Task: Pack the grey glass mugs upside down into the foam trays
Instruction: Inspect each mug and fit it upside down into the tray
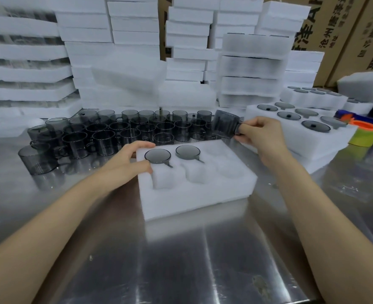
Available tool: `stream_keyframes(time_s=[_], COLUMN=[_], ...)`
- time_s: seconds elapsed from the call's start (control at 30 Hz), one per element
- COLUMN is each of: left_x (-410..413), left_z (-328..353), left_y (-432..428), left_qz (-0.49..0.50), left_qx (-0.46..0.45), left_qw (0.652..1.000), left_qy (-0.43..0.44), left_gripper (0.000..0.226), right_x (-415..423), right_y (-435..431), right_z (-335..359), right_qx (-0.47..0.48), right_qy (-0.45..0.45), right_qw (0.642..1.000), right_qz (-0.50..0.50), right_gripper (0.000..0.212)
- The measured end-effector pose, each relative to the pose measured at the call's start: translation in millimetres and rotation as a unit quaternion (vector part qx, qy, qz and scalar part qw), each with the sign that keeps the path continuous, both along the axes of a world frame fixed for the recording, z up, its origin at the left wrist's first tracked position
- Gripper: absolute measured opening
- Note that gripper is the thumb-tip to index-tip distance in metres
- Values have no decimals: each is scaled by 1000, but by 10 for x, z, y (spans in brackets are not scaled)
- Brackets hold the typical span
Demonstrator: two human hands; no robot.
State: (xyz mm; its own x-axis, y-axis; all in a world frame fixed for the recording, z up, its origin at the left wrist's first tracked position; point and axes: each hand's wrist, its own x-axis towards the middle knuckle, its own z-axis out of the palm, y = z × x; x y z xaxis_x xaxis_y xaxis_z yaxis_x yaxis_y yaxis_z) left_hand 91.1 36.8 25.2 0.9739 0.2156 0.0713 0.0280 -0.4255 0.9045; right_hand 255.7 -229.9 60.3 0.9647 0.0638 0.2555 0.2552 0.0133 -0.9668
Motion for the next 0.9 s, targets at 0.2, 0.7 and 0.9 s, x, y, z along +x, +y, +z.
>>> stream_keyframes(time_s=[0.2,0.7,0.9], left_x=[20,15,37], left_z=[-5,-16,-57], left_y=[-55,-59,-54], left_qz=[8,-9,-16], left_qx=[30,36,22], left_qw=[999,999,999], left_qy=[-8,-11,-25], left_gripper=[53,55,54], right_x=[-64,-119,-132], right_y=[75,80,94], right_z=[-65,-44,-24], right_qx=[-140,-332,-343], right_qy=[-61,-241,-289], right_qw=[988,908,888], right_qz=[39,84,102], right_gripper=[26,25,23])
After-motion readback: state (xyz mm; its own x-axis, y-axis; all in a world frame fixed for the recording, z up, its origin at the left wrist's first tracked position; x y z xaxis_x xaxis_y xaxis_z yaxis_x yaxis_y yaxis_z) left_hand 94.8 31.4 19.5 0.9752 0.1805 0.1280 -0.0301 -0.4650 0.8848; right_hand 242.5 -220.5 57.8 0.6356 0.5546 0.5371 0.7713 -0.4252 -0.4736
